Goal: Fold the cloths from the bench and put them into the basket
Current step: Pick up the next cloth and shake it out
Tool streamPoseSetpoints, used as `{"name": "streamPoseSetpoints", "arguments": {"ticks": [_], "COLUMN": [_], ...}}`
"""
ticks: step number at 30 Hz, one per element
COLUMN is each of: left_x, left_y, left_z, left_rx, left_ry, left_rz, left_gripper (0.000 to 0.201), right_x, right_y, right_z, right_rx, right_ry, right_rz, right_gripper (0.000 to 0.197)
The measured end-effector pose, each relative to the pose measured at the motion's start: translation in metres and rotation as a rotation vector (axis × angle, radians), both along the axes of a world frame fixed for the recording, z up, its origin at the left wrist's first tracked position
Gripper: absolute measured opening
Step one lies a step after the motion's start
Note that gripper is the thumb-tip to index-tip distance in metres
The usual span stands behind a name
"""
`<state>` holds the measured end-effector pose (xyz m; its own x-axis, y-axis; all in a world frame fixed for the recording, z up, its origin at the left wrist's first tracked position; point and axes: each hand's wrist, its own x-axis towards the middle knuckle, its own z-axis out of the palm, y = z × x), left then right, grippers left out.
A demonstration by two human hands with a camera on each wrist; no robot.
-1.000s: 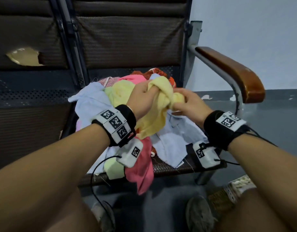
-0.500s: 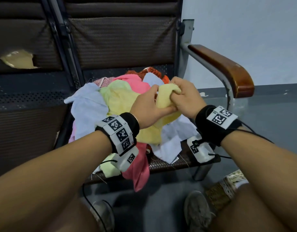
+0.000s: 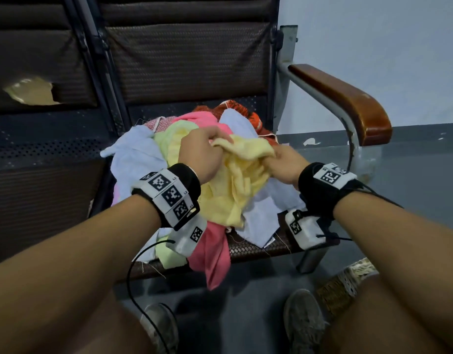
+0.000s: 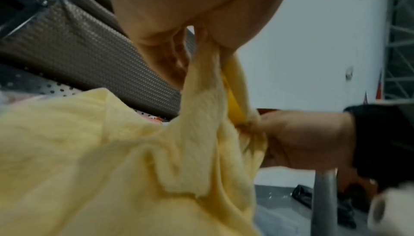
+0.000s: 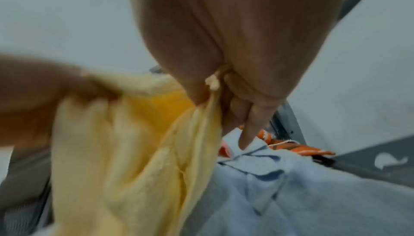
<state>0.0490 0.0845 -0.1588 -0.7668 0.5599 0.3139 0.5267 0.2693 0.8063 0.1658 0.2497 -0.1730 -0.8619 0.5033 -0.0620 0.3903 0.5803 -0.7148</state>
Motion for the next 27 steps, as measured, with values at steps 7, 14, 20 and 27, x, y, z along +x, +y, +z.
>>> {"name": "streamPoseSetpoints", "arguments": {"ticks": [7,14,20,27], "left_x": [0.012,-0.007,-0.028,-0.042], "left_y": [0.002,0.004,-0.007,-0.014], "left_z": [-0.011,0.001,0.000,-0.003], "left_rx": [-0.222,0.041,0.104,0.045], "left_ry": [0.071,0.081,-0.116,-0.145], "left_rz": [-0.167,0.062,0.160,0.323], "left_gripper": [0.079,0.022,0.023,0.030], "right_x": [-0.013,0.000,0.009,0.001], "right_y": [-0.012,0.005,0.016,0.017], "right_z": [0.021,0.012,0.005,0.028], "right_rx": [-0.054,0.213,-0.194,-0.101], "right_ry": [0.361,0.025,0.193,0.449], "right_rz": [0.014,-0.012,-0.270,-0.287], "right_gripper": [0.026,0.024,0.027,0.008]}}
